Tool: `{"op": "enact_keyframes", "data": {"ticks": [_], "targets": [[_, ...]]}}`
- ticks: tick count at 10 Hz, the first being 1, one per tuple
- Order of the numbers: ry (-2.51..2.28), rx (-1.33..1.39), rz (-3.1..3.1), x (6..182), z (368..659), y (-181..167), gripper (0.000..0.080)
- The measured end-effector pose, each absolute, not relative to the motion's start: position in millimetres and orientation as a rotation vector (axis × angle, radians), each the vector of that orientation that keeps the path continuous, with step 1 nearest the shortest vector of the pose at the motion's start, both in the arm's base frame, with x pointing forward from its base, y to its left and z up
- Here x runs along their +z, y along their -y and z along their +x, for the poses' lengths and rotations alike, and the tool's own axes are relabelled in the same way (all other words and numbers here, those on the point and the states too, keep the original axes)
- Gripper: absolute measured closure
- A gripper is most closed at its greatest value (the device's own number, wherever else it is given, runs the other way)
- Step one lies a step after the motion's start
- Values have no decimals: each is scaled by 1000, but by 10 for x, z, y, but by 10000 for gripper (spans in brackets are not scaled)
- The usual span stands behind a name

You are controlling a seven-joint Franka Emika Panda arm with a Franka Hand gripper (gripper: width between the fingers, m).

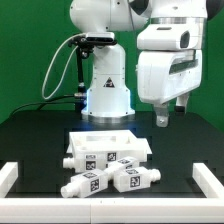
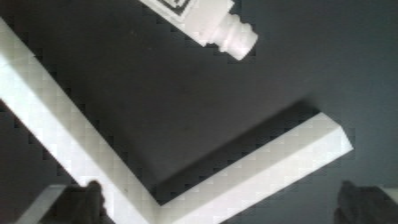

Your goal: Assemble one leg

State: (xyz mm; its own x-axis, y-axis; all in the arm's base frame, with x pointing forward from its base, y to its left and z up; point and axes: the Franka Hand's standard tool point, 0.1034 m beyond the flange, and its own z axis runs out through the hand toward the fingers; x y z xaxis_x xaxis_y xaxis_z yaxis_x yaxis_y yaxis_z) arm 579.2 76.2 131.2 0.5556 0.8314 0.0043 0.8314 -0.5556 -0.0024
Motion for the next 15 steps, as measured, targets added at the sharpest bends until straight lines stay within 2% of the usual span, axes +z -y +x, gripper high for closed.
{"op": "enact_keyframes", "data": {"ticks": [6, 8, 10, 13, 15], "targets": [[1481, 1, -2765, 1286, 5789, -735, 150], [1656, -2, -2662, 1053, 5828, -497, 150], [1782, -79, -2586, 718, 5874, -374, 150], [1791, -73, -2582, 684, 5855, -354, 150], [1845, -77, -2542, 512, 5683, -278, 150]]}}
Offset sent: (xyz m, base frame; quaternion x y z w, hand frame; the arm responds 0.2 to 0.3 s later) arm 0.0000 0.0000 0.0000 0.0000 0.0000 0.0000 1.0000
